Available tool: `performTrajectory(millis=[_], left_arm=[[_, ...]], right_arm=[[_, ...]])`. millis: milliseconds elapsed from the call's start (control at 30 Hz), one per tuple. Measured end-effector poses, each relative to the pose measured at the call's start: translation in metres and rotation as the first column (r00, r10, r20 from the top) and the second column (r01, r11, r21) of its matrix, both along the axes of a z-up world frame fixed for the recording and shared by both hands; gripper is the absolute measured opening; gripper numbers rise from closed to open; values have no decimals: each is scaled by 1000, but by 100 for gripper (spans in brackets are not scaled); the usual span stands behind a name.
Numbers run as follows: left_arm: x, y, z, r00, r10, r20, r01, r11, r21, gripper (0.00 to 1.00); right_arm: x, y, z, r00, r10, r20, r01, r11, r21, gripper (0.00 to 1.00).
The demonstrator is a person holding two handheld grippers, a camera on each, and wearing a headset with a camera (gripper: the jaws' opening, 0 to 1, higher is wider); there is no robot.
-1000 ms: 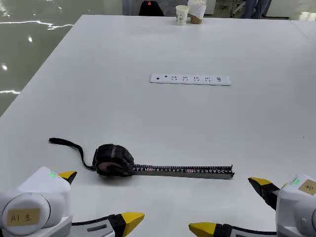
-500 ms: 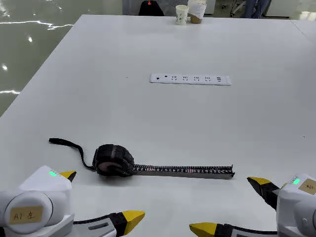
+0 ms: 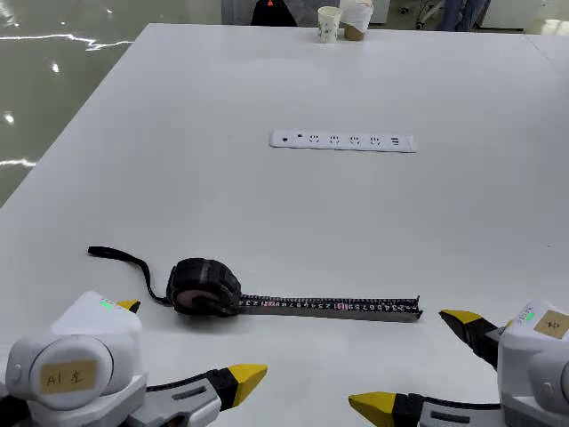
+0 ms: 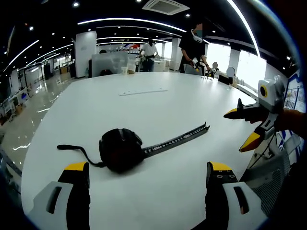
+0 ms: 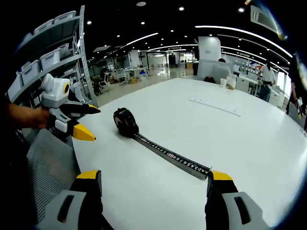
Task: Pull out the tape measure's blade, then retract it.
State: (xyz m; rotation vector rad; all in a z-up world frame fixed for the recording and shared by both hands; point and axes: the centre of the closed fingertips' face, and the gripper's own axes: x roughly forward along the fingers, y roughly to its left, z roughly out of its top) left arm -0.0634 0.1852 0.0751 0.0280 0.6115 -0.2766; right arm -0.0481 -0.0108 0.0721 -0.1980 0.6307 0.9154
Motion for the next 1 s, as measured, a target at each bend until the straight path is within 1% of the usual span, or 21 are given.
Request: performTrajectory(millis=[233,467,700,767,900,1000], left_arm=[[7,1,-3,1000,27,2,-27,1000,4,99],[14,4,-7,998,56,0,-56,998,-5,99],[24,9,-9,995,97,4,-97,995,-24,99],[26,8,-8,994,106,10,-106,994,-36,99],[31,9,-10,993,118,17,-117,993,-29,99],[35,10,-13,992,126,16,-126,992,-26,99]], right_arm=[[7,-2,-6,999,44,3,-43,999,-31,87],[14,-7,-11,997,82,6,-81,995,-52,82],[20,-11,-15,990,138,21,-135,988,-80,74],[21,-12,-17,989,145,15,-144,986,-85,73],[23,-14,-21,984,177,18,-174,979,-104,70],[26,-16,-23,981,195,17,-192,974,-119,68]])
